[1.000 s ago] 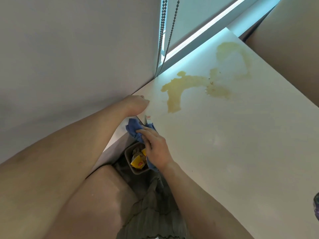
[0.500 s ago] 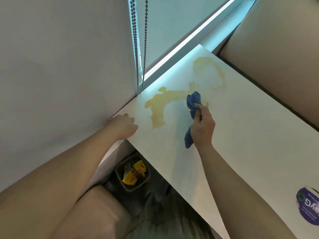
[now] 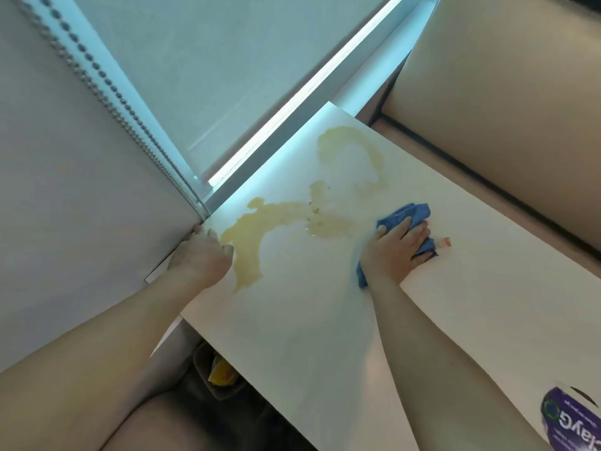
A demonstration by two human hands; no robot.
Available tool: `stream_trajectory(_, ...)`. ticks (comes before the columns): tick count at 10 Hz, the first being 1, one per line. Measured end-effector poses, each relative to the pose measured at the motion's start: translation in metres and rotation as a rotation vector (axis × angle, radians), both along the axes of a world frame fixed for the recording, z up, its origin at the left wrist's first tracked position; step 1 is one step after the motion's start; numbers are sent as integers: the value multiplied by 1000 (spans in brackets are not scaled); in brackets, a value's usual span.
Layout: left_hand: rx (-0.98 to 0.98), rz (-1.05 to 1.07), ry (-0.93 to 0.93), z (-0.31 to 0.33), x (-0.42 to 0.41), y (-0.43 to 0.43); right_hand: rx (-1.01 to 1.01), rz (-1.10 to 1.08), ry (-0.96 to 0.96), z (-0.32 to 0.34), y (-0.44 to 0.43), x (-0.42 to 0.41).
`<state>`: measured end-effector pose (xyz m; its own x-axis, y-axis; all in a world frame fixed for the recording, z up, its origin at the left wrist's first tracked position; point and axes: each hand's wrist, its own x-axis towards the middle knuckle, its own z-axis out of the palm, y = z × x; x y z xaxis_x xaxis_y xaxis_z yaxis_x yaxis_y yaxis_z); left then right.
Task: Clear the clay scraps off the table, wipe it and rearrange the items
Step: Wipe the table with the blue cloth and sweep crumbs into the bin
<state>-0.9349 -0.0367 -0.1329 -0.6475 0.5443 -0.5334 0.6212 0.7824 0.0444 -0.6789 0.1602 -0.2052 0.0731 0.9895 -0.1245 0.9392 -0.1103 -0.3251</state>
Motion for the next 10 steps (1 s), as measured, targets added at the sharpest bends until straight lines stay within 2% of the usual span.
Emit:
stream_trajectory(1, -22, 19, 30, 1, -1, 14, 4, -25, -22, -1, 31, -18)
stream_trajectory(2, -179, -135, 38, 10, 6, 20, 21, 2, -41, -2, 63, -34)
stream_trajectory(4, -122, -68, 101, -11, 10, 19, 42, 81, -46, -5, 120, -73)
stream_trajectory(5, -165, -100, 75, -10, 12, 24, 67, 158, -40, -8, 144, -92)
stream_trajectory(7, -184, -139, 225, -24, 9, 21, 122, 382, -30, -9, 179, -131)
stream_trajectory(10, -285, -212, 235, -31, 5, 24, 95, 867, 44, -17, 195, -156)
